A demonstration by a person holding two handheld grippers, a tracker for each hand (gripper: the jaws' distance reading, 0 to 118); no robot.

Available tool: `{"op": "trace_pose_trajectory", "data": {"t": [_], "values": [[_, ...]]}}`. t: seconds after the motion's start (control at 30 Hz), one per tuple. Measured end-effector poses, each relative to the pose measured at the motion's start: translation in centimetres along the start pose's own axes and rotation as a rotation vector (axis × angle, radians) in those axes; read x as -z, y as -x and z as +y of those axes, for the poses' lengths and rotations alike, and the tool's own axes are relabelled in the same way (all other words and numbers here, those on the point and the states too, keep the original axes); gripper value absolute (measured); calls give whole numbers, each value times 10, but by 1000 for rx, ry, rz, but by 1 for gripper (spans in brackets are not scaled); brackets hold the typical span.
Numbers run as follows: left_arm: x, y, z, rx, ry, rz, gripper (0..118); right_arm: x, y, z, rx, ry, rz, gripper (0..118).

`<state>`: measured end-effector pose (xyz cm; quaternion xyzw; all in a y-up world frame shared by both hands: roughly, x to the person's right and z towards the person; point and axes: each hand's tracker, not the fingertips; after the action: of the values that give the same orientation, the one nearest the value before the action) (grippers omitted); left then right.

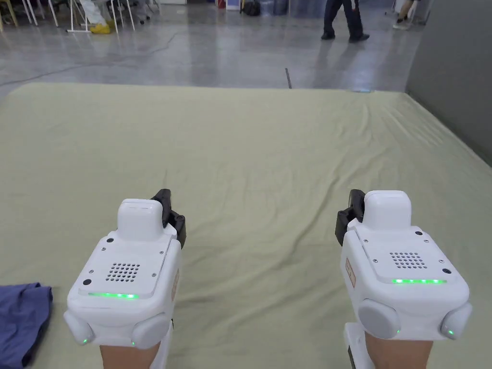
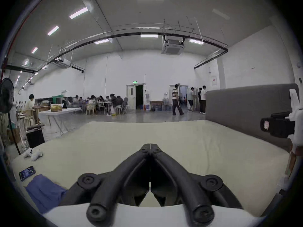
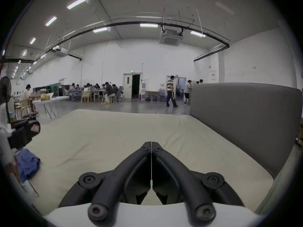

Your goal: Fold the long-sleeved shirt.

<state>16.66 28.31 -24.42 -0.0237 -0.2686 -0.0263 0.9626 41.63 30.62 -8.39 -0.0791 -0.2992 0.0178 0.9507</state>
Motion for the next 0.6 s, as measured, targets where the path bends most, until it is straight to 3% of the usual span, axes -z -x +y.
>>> {"op": "trace_pose_trajectory", "data": {"t": [0.27, 0.4, 0.6], "values": [[-3, 5, -17, -39, 55, 4, 0, -4, -2, -26, -91, 3, -10, 3], [-2, 4, -19, -14, 63, 3, 0, -3, -1, -23, -46, 9, -8, 3], [-2, 7, -16, -34, 55, 1, 0, -2, 9, -20, -58, 9, 13, 3]]}}
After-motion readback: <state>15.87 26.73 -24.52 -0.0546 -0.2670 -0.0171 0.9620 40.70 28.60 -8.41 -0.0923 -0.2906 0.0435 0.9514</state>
